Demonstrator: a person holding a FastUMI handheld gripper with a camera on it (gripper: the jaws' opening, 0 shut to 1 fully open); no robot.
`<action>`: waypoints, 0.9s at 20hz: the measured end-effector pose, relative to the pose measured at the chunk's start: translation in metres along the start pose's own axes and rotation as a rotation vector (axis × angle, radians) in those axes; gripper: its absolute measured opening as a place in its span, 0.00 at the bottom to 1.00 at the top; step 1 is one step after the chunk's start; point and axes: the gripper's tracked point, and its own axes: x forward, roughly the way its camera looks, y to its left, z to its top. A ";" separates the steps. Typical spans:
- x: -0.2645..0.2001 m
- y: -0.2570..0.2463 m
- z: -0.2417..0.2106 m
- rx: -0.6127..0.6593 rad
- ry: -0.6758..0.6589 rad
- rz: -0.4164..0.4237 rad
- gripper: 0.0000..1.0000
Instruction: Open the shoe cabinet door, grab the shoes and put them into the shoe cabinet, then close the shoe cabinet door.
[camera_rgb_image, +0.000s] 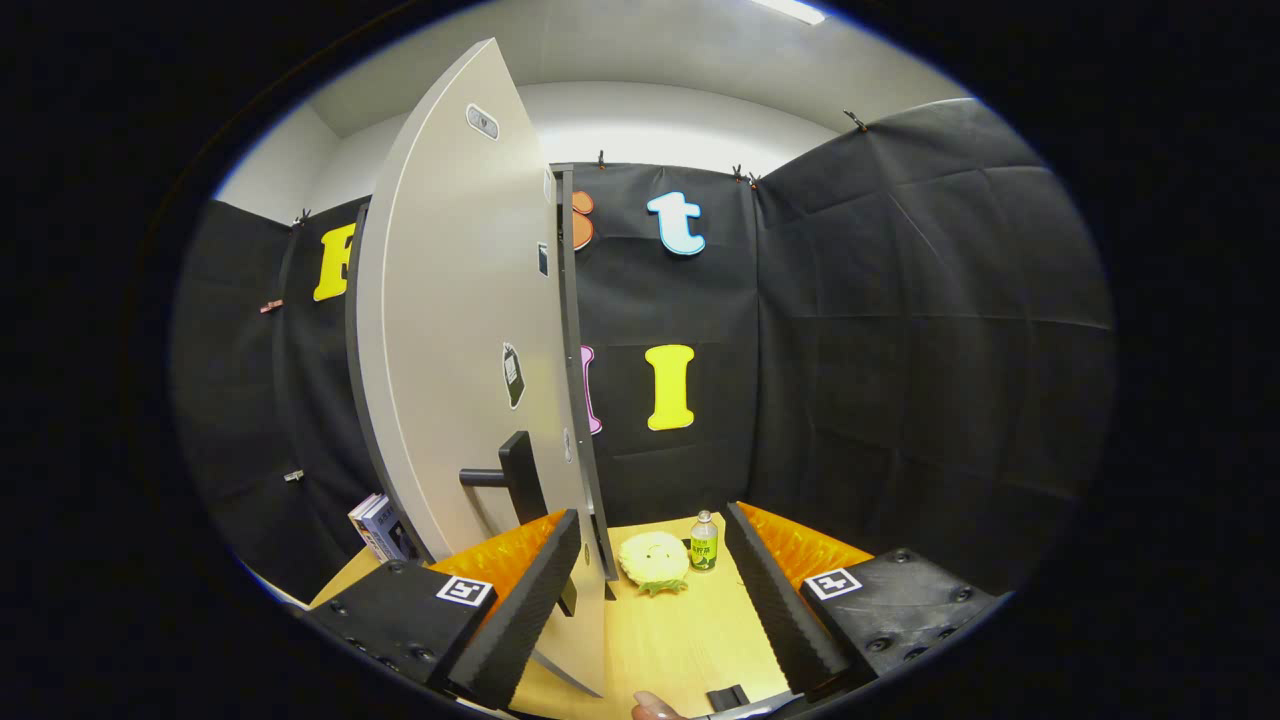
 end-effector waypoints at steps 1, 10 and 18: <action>-0.002 0.008 -0.001 0.000 0.001 -0.004 0.97; -0.001 0.104 -0.010 -0.010 0.000 0.040 0.97; 0.005 0.191 -0.013 -0.079 -0.031 0.142 0.97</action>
